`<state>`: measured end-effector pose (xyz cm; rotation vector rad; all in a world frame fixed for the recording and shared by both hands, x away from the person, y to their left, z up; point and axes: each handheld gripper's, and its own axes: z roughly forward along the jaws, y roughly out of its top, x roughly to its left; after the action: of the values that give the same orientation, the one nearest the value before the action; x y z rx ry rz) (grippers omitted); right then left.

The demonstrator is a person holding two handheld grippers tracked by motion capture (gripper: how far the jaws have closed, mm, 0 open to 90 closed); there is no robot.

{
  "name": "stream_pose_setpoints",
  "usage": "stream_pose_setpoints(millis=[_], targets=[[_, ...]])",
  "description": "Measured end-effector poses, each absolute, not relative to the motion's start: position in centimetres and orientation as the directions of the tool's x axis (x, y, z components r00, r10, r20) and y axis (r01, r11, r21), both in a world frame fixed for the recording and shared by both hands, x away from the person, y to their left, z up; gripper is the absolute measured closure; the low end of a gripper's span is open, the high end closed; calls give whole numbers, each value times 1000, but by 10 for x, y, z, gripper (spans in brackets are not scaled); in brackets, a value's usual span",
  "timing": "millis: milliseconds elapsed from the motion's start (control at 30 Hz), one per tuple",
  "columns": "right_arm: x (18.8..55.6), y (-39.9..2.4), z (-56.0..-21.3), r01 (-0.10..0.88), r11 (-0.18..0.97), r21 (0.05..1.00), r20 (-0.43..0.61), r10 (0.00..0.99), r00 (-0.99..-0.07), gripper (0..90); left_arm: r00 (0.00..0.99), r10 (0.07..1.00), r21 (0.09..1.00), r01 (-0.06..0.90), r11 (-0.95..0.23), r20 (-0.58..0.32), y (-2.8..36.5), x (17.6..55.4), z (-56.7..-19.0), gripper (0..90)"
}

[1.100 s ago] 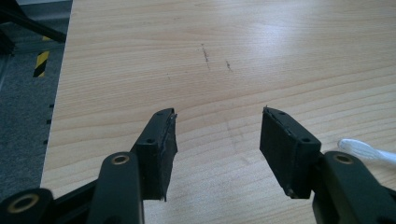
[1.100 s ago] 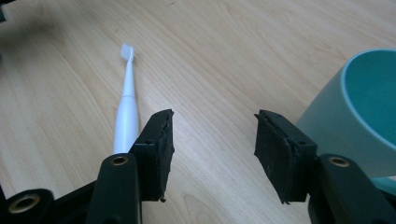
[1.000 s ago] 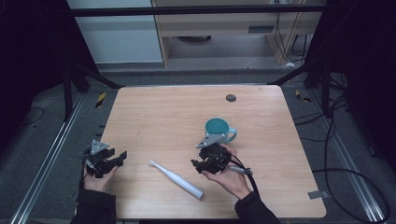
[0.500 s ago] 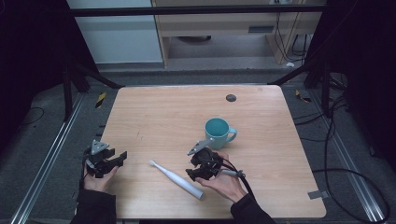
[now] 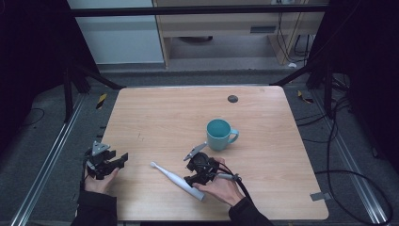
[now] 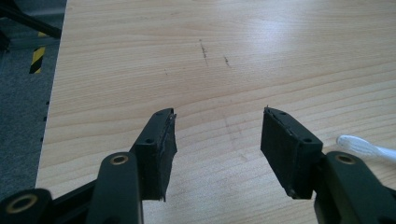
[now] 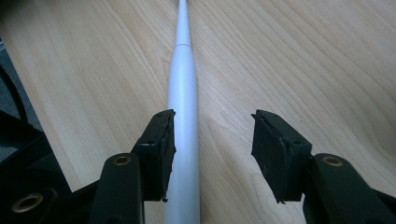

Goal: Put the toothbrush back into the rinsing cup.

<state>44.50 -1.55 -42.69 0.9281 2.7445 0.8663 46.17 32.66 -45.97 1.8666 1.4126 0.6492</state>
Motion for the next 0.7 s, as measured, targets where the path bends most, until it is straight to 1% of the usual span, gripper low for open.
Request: stream_pose_setpoints(millis=[267, 433, 700], targets=[[445, -4, -434, 532, 681, 504, 82, 575, -814, 483, 280, 960, 773, 612, -164, -19, 327, 462, -460, 444], [446, 1, -439, 545, 699, 463, 85, 577, -812, 494, 279, 960, 773, 613, -162, -20, 327, 462, -460, 443], [447, 6, -445, 552, 716, 427, 88, 575, -813, 497, 279, 960, 772, 614, -163, -19, 327, 462, -460, 442]])
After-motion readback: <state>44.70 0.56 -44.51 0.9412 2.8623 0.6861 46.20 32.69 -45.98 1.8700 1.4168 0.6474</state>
